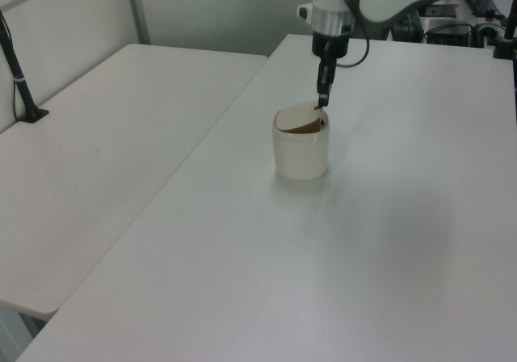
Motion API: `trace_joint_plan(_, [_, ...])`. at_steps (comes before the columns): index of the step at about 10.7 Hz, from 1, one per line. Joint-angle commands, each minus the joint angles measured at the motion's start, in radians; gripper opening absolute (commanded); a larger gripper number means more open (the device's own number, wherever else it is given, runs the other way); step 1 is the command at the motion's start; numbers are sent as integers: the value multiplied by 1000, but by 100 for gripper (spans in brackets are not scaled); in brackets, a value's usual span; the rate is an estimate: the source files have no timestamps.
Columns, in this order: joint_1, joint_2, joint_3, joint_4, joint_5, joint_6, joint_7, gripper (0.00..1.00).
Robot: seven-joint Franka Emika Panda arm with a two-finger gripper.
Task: Open the trash bin
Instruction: 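Lift the gripper up away from the bin as the lid pops open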
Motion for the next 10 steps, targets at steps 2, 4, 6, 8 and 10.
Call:
trace_joint_plan(2, [-66,-175,-14,-27,-20,-174,22,3])
trace_joint_plan(4, [-106,-231,-14,-40,-22,-208,20,7])
trace_joint_plan(6, [-120,-274,-14,-57,-25,-260,11,10])
trace_joint_plan(8, [-117,-282,-11,-59,-54,-308,8,18])
trace_joint_plan(10, [-111,-280,-9,-65,-63,-311,8,38])
